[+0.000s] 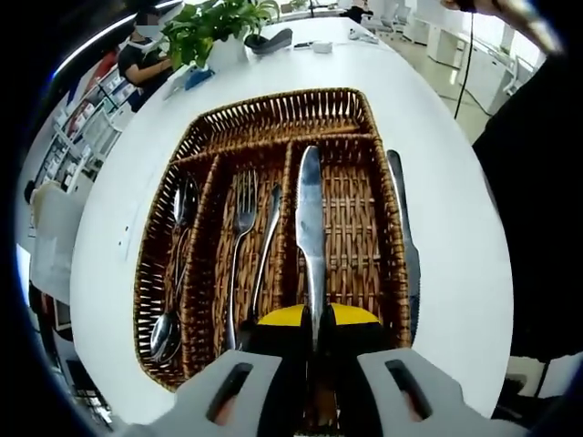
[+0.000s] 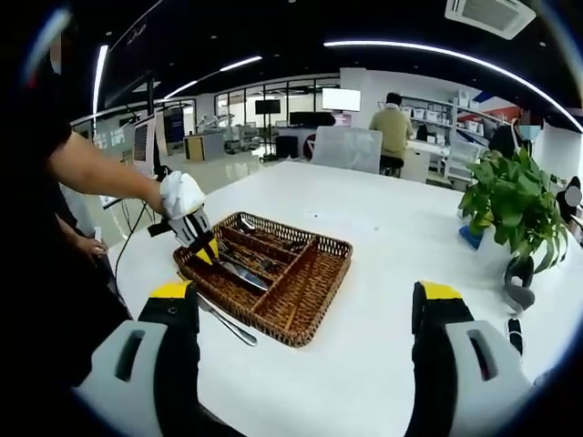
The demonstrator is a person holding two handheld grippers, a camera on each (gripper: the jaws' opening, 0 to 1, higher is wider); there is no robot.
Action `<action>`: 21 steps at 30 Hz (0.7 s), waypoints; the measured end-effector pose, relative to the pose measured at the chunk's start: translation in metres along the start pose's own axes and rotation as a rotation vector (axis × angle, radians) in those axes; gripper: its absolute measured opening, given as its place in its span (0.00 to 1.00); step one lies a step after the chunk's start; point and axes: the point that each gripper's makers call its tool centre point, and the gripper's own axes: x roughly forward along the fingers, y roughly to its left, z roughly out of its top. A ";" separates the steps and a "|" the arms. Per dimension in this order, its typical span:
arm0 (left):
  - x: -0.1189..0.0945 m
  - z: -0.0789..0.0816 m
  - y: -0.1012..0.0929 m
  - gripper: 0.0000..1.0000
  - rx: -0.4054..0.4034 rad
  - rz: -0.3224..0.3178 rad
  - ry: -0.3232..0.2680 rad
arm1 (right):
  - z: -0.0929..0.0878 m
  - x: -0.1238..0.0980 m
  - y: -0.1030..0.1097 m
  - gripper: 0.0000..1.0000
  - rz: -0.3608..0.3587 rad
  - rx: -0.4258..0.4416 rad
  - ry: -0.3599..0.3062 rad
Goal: Arrange the knives, forks, and spoons in their matching storage slots by inserting each utensil handle-first until every utensil is classified and aligned in the correct compartment
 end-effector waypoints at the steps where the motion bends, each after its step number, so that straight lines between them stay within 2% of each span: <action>1: 0.002 -0.002 0.000 0.06 -0.003 0.000 0.001 | 0.000 0.000 0.000 1.00 0.000 0.000 0.000; 11: 0.013 -0.007 0.000 0.06 -0.011 -0.009 0.012 | -0.012 -0.001 0.004 1.00 -0.003 0.006 0.020; 16: 0.020 -0.008 -0.004 0.07 -0.022 -0.047 0.020 | -0.015 -0.001 0.005 1.00 -0.006 0.000 0.029; 21: 0.020 -0.007 -0.004 0.07 -0.021 -0.054 0.021 | -0.015 -0.002 0.004 1.00 -0.009 0.002 0.029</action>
